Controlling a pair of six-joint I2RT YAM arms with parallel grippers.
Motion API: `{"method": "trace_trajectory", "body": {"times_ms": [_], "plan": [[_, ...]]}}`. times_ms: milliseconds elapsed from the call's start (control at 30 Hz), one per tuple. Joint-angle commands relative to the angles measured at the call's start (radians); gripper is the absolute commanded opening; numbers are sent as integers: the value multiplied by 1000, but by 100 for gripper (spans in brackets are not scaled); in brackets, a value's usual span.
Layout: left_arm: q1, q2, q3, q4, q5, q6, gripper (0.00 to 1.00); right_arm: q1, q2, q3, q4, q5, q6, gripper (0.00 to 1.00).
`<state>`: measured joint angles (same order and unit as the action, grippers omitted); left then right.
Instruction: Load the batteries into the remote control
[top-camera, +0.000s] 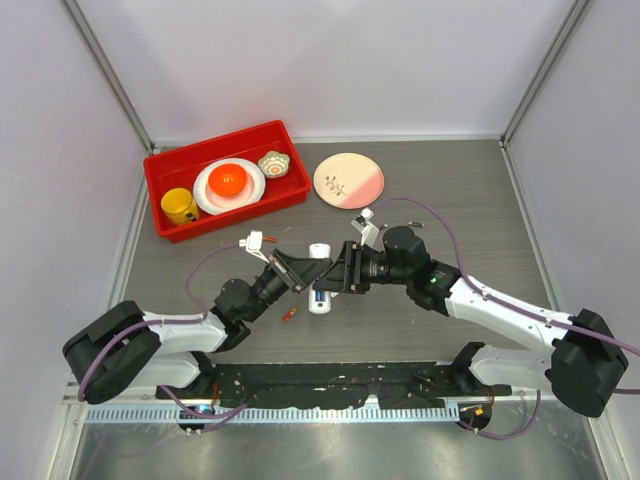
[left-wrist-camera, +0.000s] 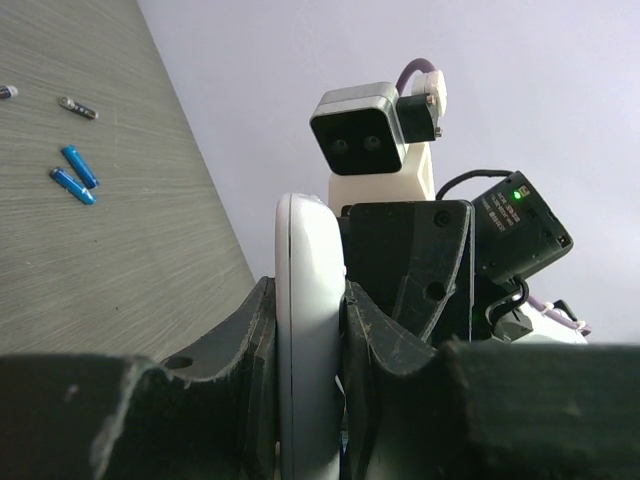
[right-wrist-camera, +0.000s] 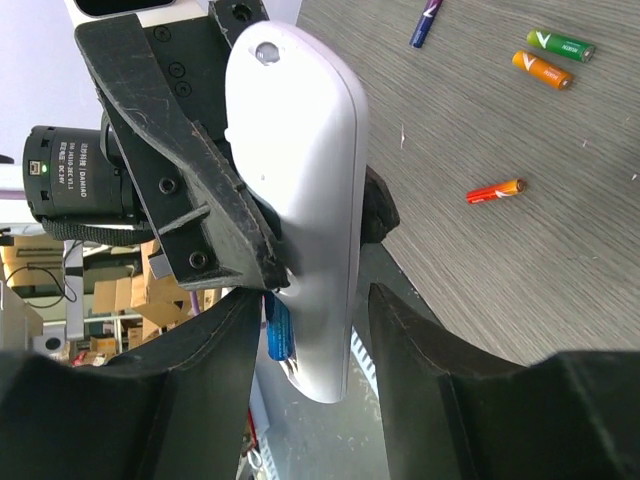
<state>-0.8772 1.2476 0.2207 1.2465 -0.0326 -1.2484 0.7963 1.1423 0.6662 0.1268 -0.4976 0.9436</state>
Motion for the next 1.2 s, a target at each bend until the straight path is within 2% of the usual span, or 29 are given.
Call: {"method": "trace_trajectory", "body": {"times_ms": [0,400,567,933,1167], "plan": [[-36,-36,6,281,66,6,0,1,-3,70,-1,-2,-58,53],[-34,-91,-7,211,42,32,0,-2,-73,42,-27,-7,-68,61],[-32,-122,-26,182,-24,40,0,-2,-99,29,-13,-12,-63,64],[-34,-203,-40,27,-145,60,0,-3,-113,-10,68,-70,-43,69],[-32,-192,-37,30,-162,49,0,-2,-104,-50,189,-104,6,68]]}}
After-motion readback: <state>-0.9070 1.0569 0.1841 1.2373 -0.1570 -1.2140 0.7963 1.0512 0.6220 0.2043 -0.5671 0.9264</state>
